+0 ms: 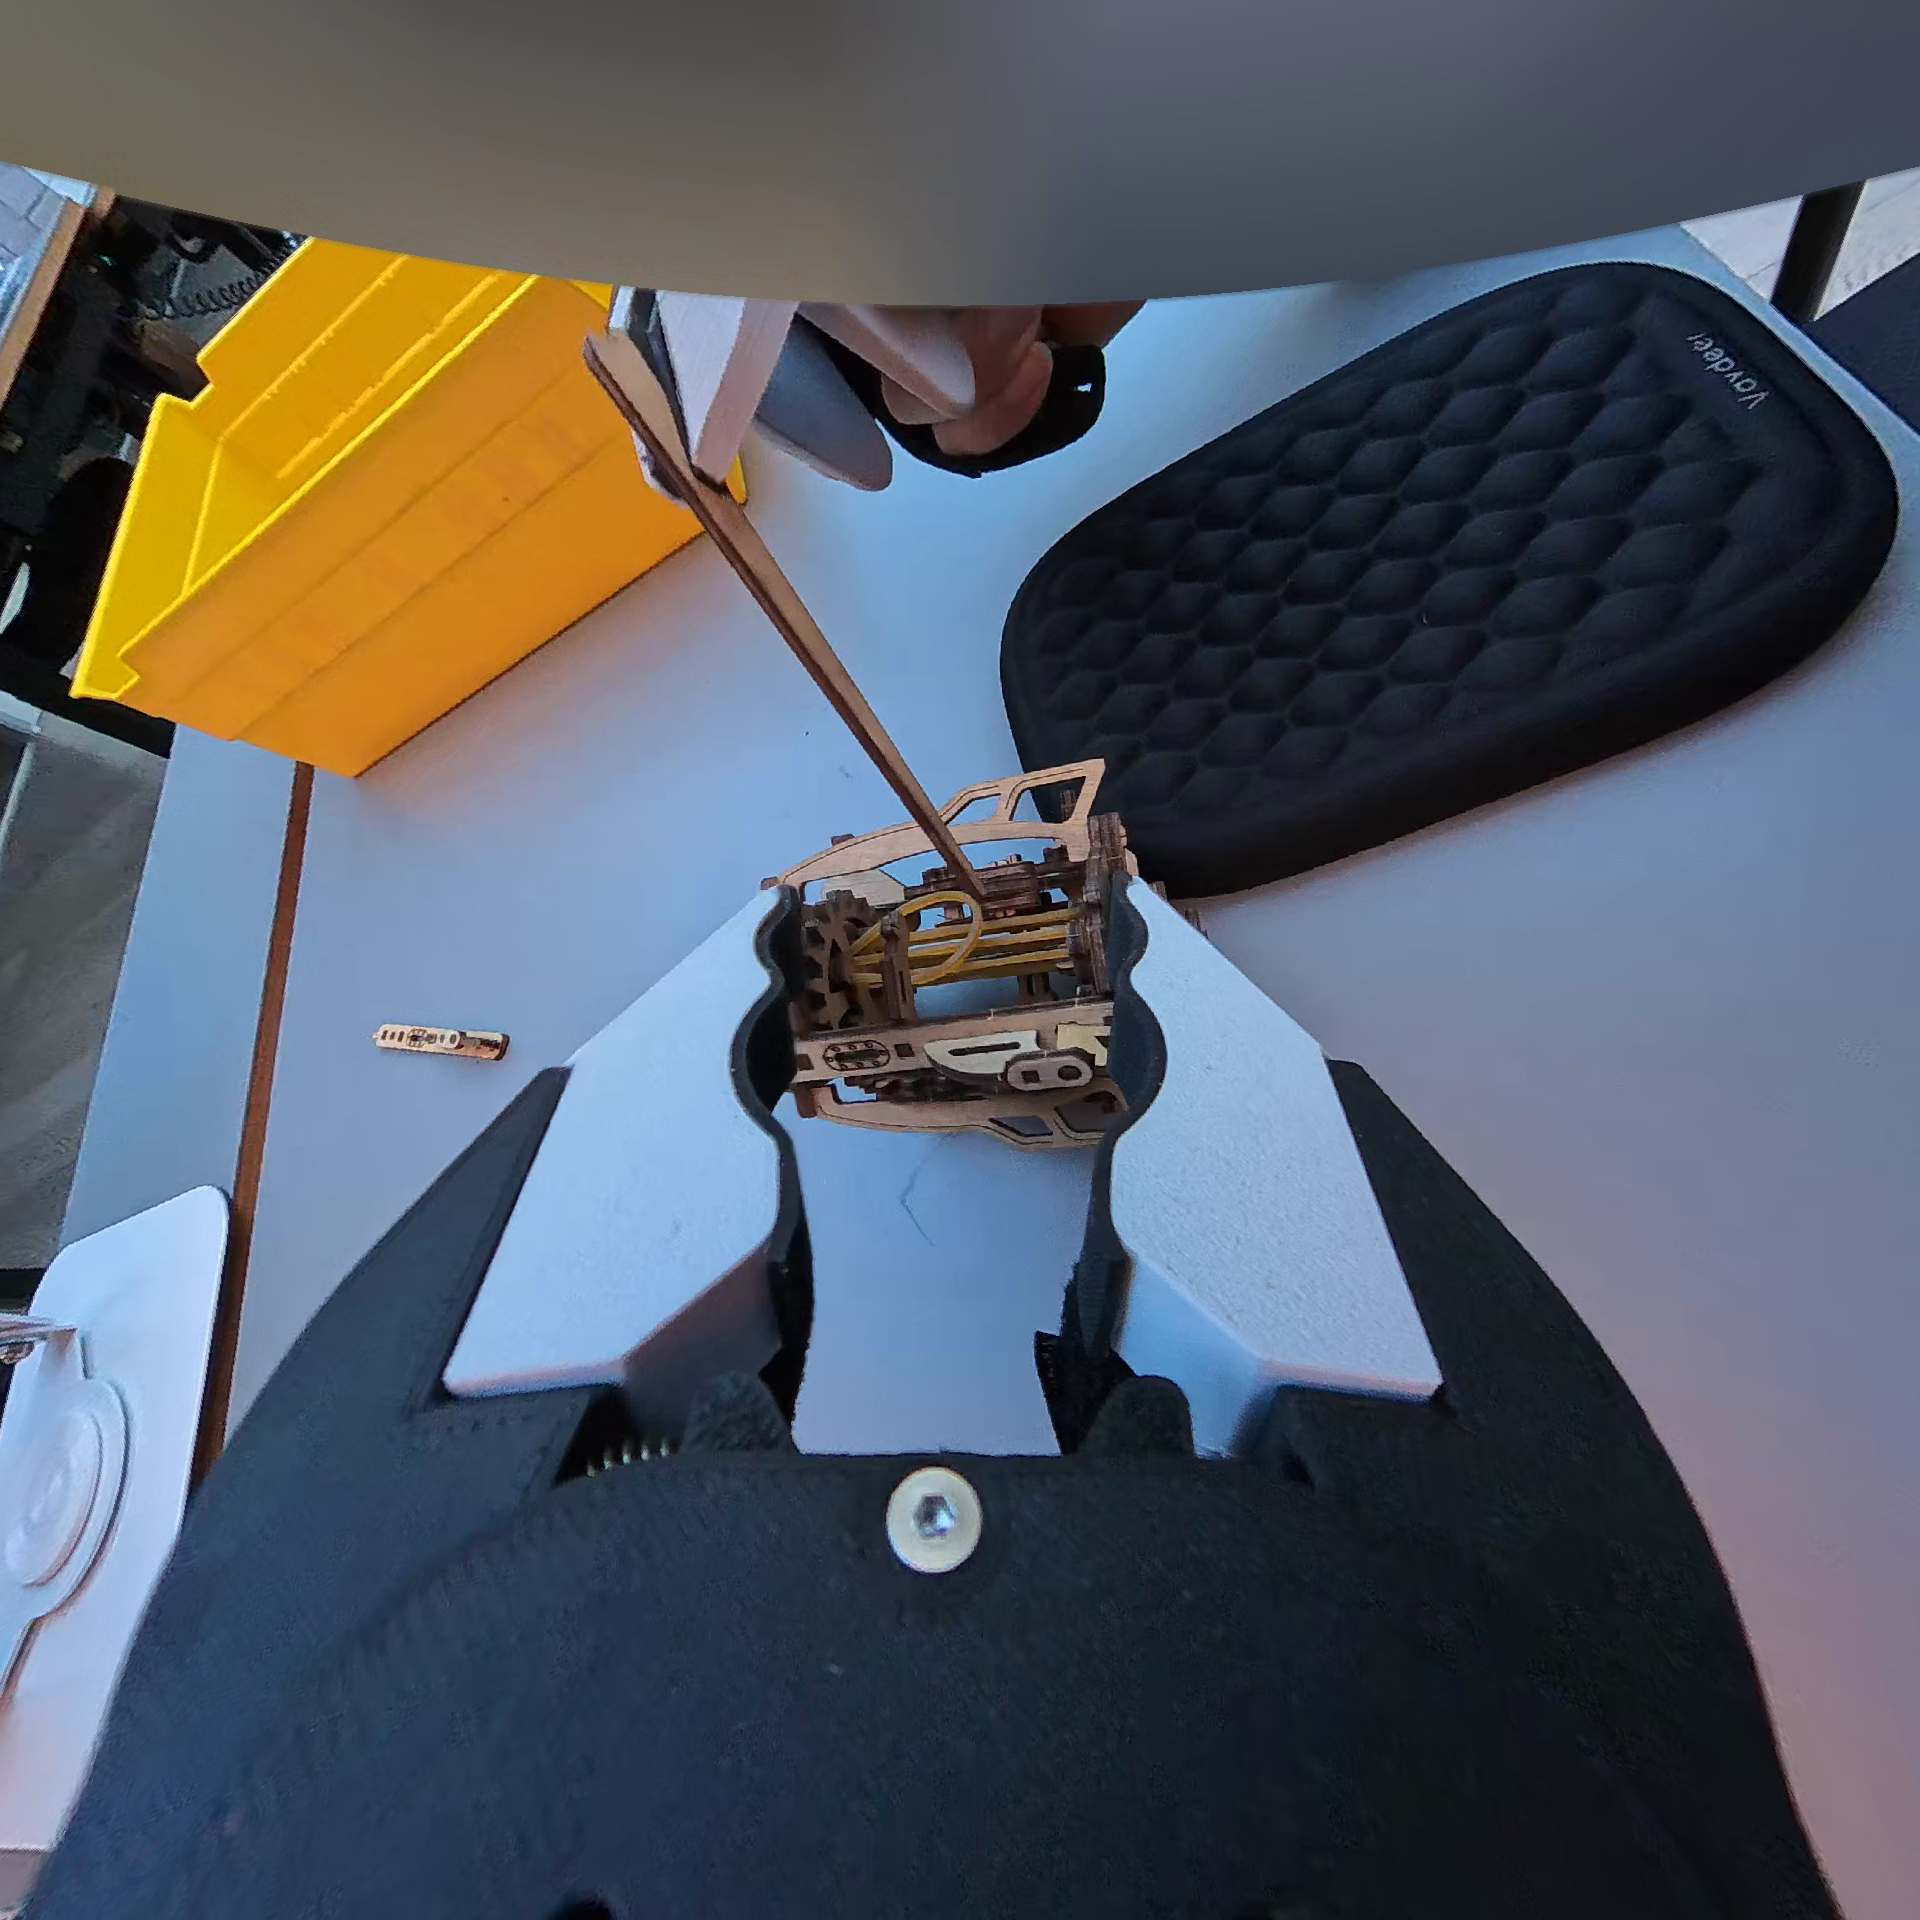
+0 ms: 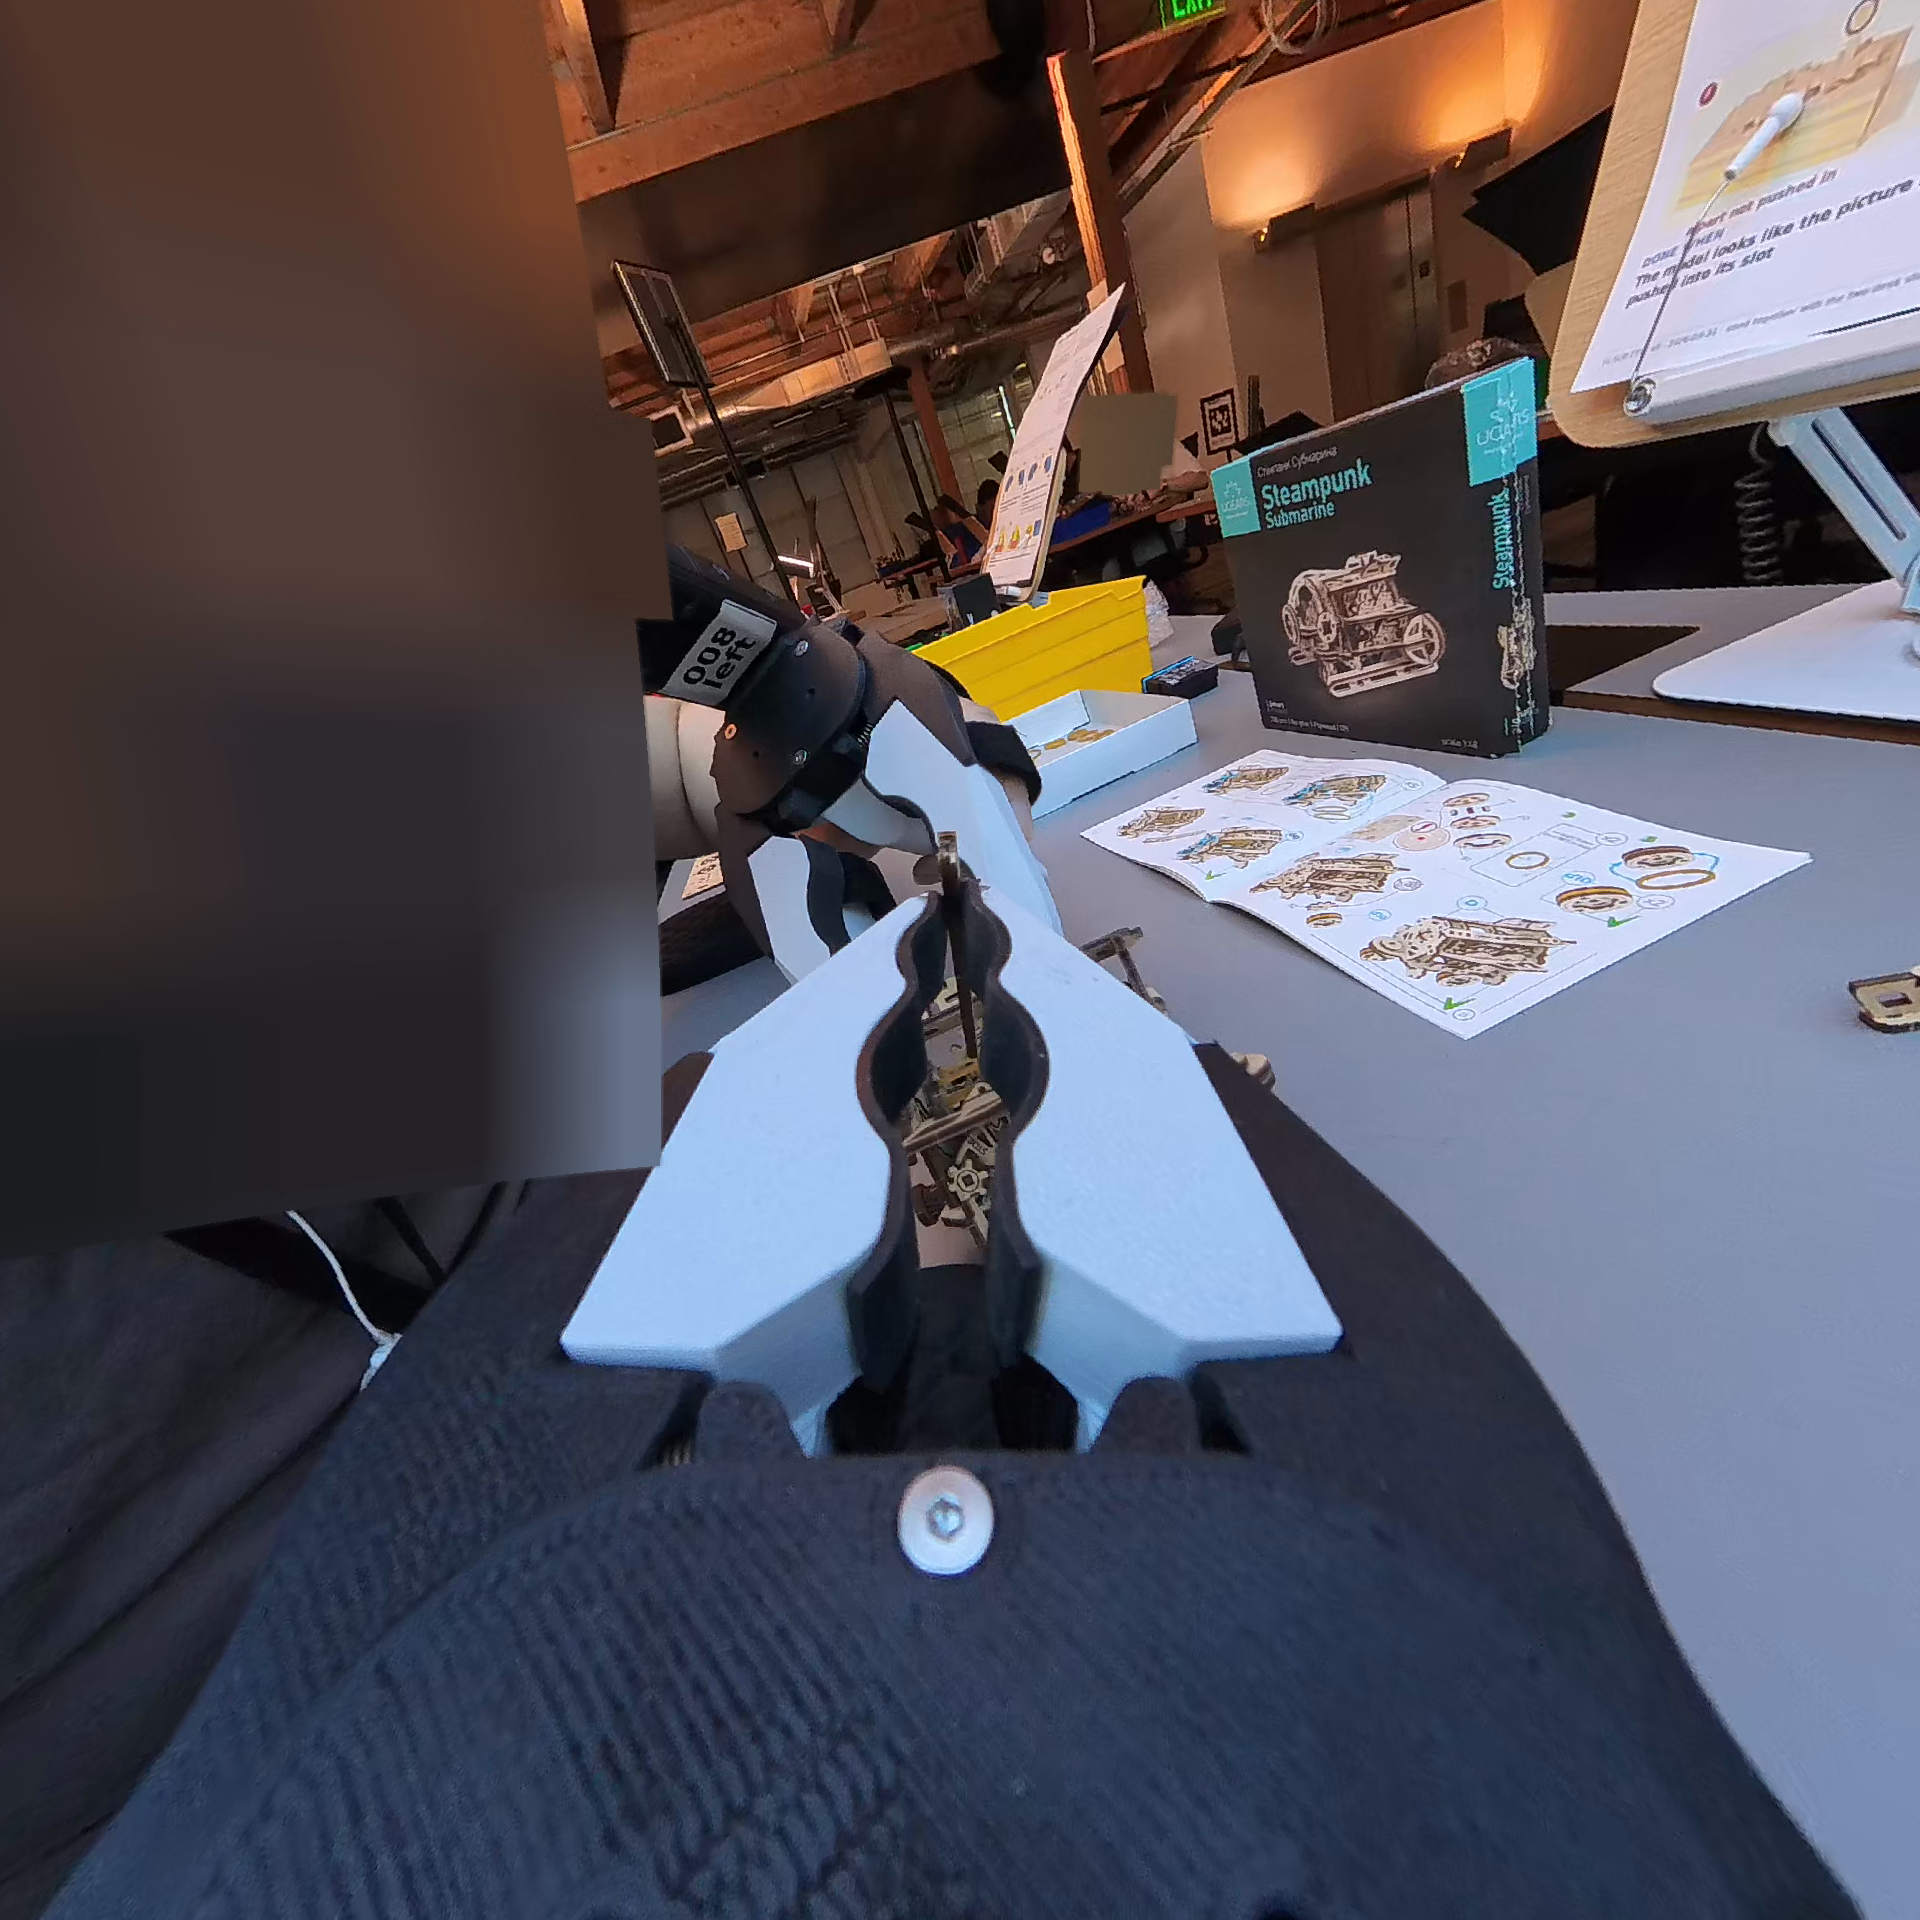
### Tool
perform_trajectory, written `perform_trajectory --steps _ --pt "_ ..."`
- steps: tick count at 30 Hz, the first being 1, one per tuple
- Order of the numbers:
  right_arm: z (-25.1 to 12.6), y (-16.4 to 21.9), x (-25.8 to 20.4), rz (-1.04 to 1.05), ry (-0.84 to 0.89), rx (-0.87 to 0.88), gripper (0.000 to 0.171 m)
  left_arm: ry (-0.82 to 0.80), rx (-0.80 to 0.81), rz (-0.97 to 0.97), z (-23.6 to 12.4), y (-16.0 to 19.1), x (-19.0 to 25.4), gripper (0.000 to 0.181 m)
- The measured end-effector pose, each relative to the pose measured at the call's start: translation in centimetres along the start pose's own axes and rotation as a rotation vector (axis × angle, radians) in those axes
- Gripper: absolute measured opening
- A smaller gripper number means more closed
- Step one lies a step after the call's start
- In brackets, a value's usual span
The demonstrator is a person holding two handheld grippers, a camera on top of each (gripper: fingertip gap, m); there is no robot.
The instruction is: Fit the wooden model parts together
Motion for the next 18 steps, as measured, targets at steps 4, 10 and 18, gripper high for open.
perform_trajectory --steps 4,10,18 --pt "-0.1 0.0 0.1 0.001 0.013 0.008 0.0 -0.007 0.022 -0.015 -0.5 0.3 0.3 0.059" --pt "0.1 0.4 -0.3 0.01 0.013 0.011 0.0 -0.032 0.058 -0.06 -1.1 0.6 0.4 0.067" --pt "-0.4 0.0 -1.1 -0.009 0.041 0.036 0.0 -0.048 0.102 -0.134 -2.4 0.8 0.8 0.078"
Point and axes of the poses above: each gripper's, where its closed fingertips meet, z out along the fingers, y out of its underside, x = y × z across the jaws, the point moved 1 cm from there along -z, back along the fingers, and after that the axes turned 1 degree about z, right-handed, at the moved point
